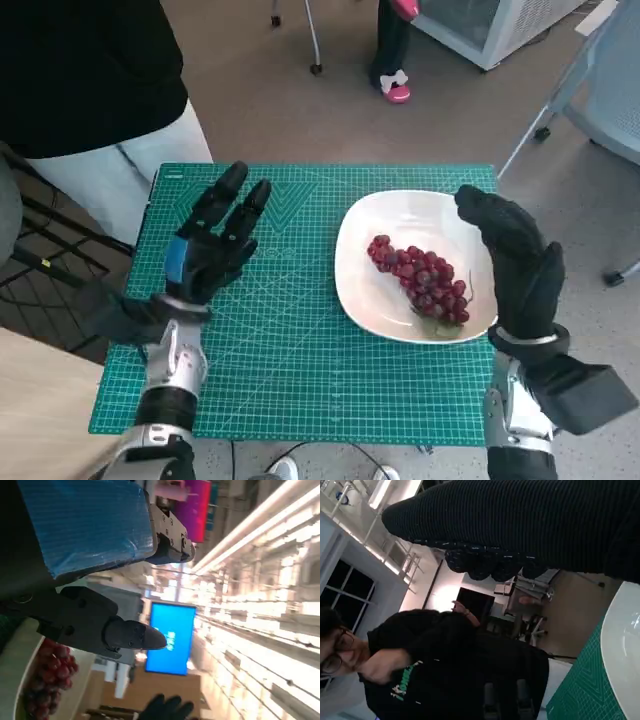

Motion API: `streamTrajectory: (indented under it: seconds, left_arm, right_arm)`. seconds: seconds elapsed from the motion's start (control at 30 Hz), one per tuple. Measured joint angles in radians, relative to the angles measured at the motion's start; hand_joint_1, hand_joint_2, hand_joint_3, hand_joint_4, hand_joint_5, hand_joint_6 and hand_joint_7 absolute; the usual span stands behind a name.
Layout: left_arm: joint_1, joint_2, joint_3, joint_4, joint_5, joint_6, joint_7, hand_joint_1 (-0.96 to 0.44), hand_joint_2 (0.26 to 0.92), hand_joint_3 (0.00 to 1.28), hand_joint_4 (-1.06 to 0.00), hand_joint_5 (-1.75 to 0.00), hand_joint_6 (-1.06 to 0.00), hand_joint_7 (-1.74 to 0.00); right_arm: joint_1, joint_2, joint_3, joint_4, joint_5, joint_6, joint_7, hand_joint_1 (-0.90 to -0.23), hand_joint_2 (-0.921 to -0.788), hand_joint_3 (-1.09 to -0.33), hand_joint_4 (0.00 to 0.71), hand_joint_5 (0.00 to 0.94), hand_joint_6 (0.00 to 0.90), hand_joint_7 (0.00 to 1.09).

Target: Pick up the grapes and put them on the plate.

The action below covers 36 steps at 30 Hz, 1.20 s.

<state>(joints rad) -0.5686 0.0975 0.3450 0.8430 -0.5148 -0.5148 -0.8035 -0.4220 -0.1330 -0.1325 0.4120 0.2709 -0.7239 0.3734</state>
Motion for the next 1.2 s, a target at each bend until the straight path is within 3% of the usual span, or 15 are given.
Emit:
streamTrajectory:
  seconds: [0.5, 1.2]
  left_arm:
    - [0.028, -0.045, 0.017, -0.011, -0.024, -0.052, -0.076, -0.48, 0.921, 0.29, -0.36, 0.0, -0.45, -0.01]
    - [0.043, -0.062, 0.005, -0.024, 0.003, -0.069, -0.045, -0.47, 0.921, 0.29, -0.34, 0.0, -0.47, -0.02]
  right_arm:
    - [0.0, 0.023, 0.015, 0.0, 0.007, -0.003, 0.021, -0.615, -0.921, -0.864, 0.386, 0.0, 0.137, 0.25]
    - [0.0, 0.024, 0.007, 0.055, 0.044, -0.028, 0.072, -0.63, -0.921, -0.862, 0.385, 0.0, 0.129, 0.26]
